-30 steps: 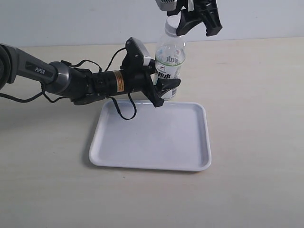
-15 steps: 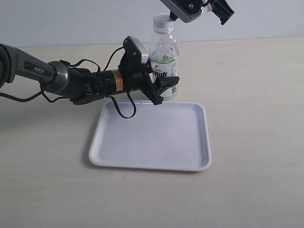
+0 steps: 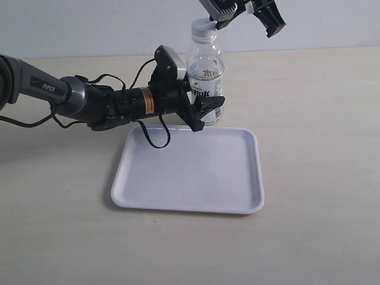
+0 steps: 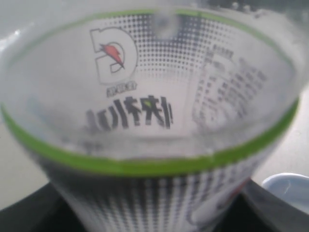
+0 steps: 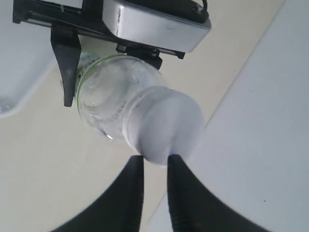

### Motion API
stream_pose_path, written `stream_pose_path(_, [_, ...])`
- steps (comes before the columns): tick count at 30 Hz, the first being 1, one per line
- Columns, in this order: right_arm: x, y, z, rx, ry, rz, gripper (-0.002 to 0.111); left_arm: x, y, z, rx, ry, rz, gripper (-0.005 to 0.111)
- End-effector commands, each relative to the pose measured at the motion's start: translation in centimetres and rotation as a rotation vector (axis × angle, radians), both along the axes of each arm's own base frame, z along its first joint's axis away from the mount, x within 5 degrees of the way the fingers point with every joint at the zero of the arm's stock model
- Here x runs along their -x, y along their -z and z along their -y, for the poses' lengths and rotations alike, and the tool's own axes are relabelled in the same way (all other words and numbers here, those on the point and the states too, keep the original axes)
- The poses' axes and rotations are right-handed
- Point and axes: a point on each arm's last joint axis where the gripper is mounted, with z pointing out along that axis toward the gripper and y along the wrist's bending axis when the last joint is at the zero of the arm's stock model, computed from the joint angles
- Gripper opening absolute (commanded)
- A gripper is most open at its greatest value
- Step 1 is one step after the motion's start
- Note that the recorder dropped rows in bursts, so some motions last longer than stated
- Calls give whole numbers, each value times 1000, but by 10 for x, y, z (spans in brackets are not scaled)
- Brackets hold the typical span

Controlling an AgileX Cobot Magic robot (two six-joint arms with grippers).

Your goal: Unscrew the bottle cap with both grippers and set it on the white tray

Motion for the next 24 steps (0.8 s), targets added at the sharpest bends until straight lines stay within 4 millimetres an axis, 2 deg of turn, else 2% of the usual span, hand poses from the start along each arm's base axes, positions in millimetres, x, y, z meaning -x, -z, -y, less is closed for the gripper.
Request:
stream_pose_path(1, [4,0,-1,-56,101,-59,38,1,-12,4,18,17,22,0])
stream_pose_path(4, [5,-2,0,-123,235,-89,57,1,-13,3,18,7,-1,0])
stream_pose_path(9, [7,-8,0,-231,435,-127,73,1,-12,3,6,6,-1,0])
stream_pose_path(10, [7,-9,0,-265,493,-140,74,1,-12,3,6,6,-1,0])
stream_pose_path(12, [7,-11,-4,-457,773,-223,75,0,-13,3,-9,0,1,0])
stream_pose_path(14, [4,-14,-5,-603,966,-259,75,-1,-15,2,-60,-11,4,0])
stream_pose_path(16, [2,-13,-6,-667,1067,-282,75,-1,-17,3,-83,-20,-6,0])
stream_pose_path(19, [4,-12,-6,-693,1157,-323,75,2,-16,6,-104,-2,-6,0])
stream_pose_path(24, [4,-8,-6,-676,1182,-347,75,3,-16,7,-114,8,1,0])
